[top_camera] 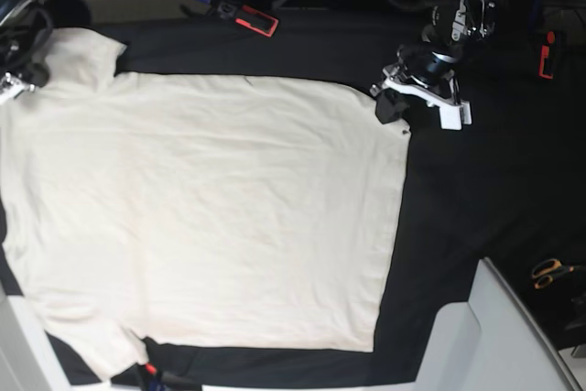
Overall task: Fold the T-shirt properly
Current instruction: 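Drag the held hem corner across the shirt body with left gripper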
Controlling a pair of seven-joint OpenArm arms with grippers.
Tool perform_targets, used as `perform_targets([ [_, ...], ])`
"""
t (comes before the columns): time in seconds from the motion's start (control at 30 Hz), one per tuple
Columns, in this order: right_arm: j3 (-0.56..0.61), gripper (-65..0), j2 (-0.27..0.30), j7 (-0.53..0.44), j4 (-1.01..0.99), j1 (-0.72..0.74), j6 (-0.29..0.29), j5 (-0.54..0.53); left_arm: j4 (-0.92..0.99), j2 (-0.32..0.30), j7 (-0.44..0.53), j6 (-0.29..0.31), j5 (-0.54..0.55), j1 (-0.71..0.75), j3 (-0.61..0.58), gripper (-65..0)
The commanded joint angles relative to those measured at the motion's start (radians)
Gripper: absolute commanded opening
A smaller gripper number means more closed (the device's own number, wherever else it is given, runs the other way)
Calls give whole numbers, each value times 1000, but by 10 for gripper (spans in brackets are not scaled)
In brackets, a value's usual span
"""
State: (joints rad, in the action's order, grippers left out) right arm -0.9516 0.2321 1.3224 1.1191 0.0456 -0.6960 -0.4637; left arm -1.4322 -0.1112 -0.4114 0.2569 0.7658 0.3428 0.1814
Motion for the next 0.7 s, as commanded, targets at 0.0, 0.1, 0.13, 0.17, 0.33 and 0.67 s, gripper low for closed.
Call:
perform_targets([
  [0.0, -2, -647, 37, 4, 16, 29, -2, -13, -18, -8, -1, -14, 14, -15, 0, -650],
  [0.1, 0, -647, 54, 27, 0, 75, -2, -13, -26, -8, -44, -67, 14, -44, -1, -650],
  [0.13, 0, -647, 56, 32, -9, 92, -2, -13, -29, -8, -54, -67, 14, -57, -1, -650],
  [0.17, 0, -647, 59, 35, -17, 104, -2, -13, -31, -8, -65, -69, 14, -70, -1, -650],
  [0.33, 0, -645, 83, 26, -73, 170, -2, -13, -26, -8, -106, -70, 14, -139, 0, -650],
  [0.67, 1, -645, 154, -53, -215, 287, -2, -13, -6, -8, -119, -118, 14, -236, -1, -650],
])
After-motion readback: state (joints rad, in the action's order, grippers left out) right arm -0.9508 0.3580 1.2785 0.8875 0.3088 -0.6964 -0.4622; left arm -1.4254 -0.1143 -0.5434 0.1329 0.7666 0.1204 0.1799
